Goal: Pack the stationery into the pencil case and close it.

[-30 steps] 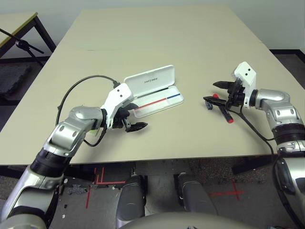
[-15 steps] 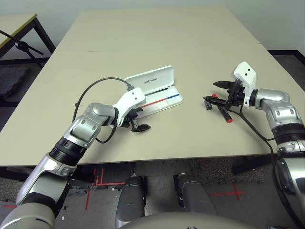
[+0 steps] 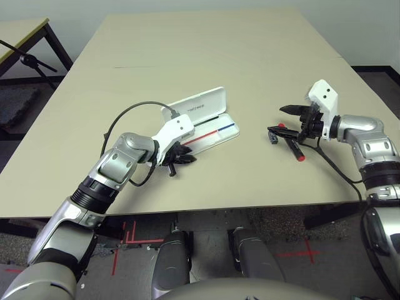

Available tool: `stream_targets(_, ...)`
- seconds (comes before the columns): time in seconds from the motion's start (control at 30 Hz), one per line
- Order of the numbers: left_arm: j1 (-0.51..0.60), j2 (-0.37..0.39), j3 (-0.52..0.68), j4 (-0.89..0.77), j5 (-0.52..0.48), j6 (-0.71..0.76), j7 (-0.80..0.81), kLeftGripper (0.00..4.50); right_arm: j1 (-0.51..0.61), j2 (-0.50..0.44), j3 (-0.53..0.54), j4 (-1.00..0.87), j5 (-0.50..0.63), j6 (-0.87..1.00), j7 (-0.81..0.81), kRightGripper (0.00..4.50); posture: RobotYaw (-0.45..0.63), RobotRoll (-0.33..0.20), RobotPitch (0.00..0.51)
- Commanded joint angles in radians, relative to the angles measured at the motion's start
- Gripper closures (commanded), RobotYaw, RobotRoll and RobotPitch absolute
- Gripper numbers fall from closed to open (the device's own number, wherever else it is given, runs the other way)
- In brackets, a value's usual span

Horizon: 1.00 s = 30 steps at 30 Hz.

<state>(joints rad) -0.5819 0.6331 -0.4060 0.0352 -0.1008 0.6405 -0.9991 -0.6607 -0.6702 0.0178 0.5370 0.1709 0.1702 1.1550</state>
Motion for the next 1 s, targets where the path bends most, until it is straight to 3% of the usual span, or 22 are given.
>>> stream_targets(0.03, -0.016, 0.051, -0.022, 0.010, 0.045, -0.092, -0.059, 4.48, 0.013, -0.024, 0.007, -0.034, 0.007, 0.028, 0.033, 0.00, -0.08, 0.000, 0.077)
stream_targets(0.27, -0.006, 0.128, -0.014, -0.041, 0.063, -0.304, -0.190, 4.48, 0.033, -0.034, 0.039, -0.075, 0.002, 0.049, 0.078, 0.00, -0.07, 0.000, 0.078)
stream_targets(0.53, 0.029, 0.134, 0.009, -0.054, 0.034, -0.423, -0.279, 4.48, 0.068, -0.043, 0.068, -0.165, 0.031, 0.127, 0.164, 0.00, -0.06, 0.000, 0.084)
stream_targets(1.0, 0.074, 0.146, 0.018, -0.057, 0.048, -0.418, -0.292, 4.48, 0.081, -0.038, 0.079, -0.196, 0.023, 0.150, 0.190, 0.00, -0.06, 0.000, 0.096)
